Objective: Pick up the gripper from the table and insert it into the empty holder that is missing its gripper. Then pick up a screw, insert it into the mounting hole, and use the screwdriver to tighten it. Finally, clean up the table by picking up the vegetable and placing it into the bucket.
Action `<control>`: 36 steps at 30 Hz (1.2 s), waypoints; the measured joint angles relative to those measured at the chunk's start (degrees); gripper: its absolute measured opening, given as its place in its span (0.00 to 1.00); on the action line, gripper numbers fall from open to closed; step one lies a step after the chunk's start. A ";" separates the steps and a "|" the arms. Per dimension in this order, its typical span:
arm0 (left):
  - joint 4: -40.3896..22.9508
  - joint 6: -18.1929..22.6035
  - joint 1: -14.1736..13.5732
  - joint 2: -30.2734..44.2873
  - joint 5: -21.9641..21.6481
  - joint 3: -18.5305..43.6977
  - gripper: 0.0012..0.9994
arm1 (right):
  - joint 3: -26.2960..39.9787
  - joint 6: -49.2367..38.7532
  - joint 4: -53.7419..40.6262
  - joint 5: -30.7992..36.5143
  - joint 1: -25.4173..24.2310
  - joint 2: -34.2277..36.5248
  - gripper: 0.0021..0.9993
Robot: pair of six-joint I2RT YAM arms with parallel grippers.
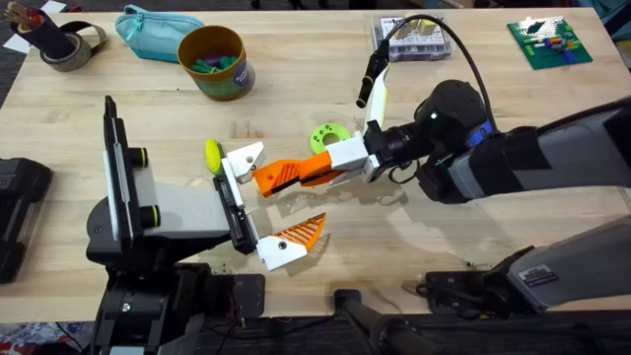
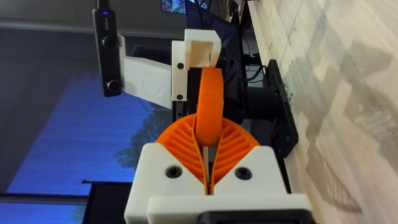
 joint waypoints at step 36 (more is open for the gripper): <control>0.16 -0.02 0.12 0.20 1.29 0.08 0.99 | -0.05 5.03 5.88 -7.44 -0.98 0.02 0.02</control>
